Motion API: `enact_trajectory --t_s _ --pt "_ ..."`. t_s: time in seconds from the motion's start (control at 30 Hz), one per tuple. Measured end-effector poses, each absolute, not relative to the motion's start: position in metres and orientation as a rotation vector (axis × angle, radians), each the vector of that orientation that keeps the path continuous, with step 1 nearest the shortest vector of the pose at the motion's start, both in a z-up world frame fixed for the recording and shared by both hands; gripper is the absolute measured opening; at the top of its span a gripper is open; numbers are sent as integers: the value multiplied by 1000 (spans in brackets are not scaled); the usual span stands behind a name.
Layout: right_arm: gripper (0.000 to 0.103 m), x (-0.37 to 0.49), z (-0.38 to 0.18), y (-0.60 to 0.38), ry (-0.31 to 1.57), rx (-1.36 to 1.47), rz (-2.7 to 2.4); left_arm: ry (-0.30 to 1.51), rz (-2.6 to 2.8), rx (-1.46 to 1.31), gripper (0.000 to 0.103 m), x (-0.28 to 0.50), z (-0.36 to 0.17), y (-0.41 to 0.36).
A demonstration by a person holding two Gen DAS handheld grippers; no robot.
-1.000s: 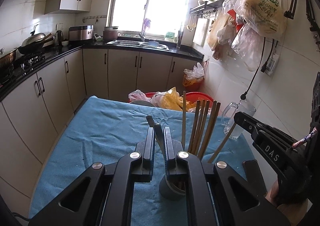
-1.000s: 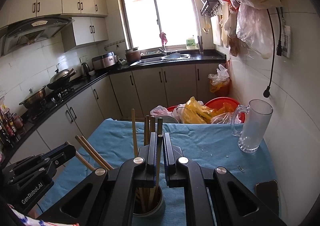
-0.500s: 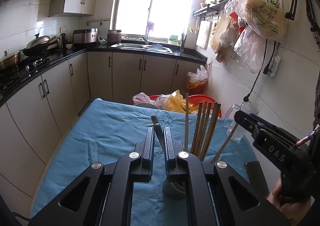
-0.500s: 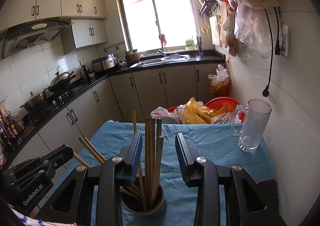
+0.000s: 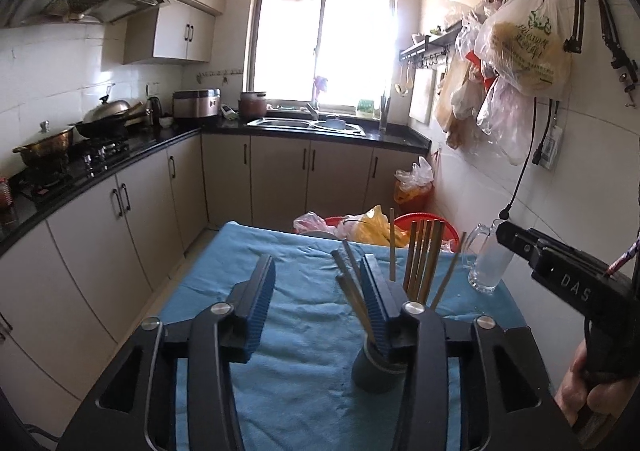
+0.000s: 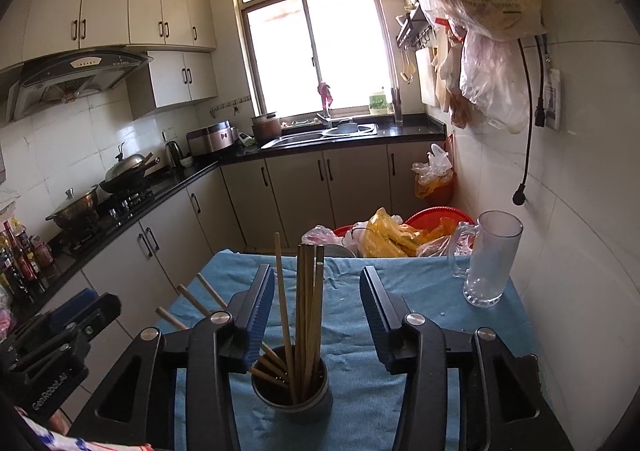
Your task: Organize utensils
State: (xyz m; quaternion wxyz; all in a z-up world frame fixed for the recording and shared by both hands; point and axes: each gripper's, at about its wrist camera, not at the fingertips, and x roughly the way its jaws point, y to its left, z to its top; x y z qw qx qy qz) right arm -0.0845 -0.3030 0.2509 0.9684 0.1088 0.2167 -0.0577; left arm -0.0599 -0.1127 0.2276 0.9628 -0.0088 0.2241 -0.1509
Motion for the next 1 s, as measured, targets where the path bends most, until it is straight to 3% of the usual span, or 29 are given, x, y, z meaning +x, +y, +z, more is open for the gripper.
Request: enact_trajectory --t_s 0.4,0.67,0.77,0.83,1.0 --pt "59 -140 255 -285 416 211 -115 488 -268 -27 66 -119 220 -80" --pt "65 -171 243 -262 420 158 -118 522 -257 -53 73 -148 211 -65" --pt "66 -179 236 -254 430 147 -112 509 -243 -45 83 -157 209 -61" --pt "66 -183 232 -249 434 138 -113 473 -232 -27 95 -166 209 -61" --pt "67 -191 223 -245 445 158 -107 423 -194 15 101 -179 209 -60"
